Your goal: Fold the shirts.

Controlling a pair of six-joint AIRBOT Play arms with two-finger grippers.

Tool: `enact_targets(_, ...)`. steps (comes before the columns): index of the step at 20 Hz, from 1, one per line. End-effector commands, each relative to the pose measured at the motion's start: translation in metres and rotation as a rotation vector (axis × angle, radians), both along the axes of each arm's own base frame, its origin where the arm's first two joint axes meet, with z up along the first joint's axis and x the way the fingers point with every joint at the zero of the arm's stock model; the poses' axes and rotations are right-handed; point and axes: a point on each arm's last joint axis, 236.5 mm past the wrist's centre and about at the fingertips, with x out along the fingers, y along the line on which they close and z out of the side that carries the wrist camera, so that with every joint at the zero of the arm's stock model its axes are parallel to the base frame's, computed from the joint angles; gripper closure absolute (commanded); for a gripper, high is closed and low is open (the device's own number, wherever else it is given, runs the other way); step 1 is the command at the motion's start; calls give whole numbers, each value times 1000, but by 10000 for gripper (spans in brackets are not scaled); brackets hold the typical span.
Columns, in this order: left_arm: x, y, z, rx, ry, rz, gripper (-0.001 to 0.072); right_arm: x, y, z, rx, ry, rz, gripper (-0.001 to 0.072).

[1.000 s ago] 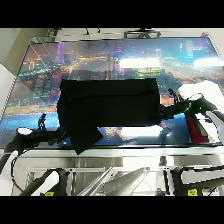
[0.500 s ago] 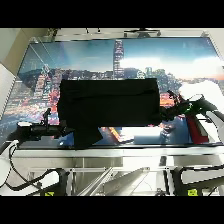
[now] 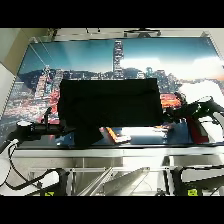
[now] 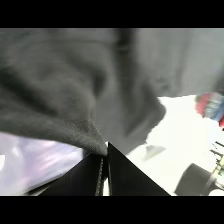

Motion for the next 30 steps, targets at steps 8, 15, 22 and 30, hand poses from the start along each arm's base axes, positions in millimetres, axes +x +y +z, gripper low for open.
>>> enact_targets(8, 83, 53, 169, 84, -414, 59, 683, 75, -31, 95, 20, -297, -180, 695)
enact_targets(15, 186, 67, 154, 201, -414, -21, 685, 184, -21, 109, -265, -548, -265, 696)
enact_targets(22, 261, 78, 67, 470, -335, -119, 687, 241, -17, 41, -505, -475, -190, 695)
enact_targets(30, 300, 55, 14, 572, -322, -249, 688, 252, -14, -10, -540, -428, -135, 695)
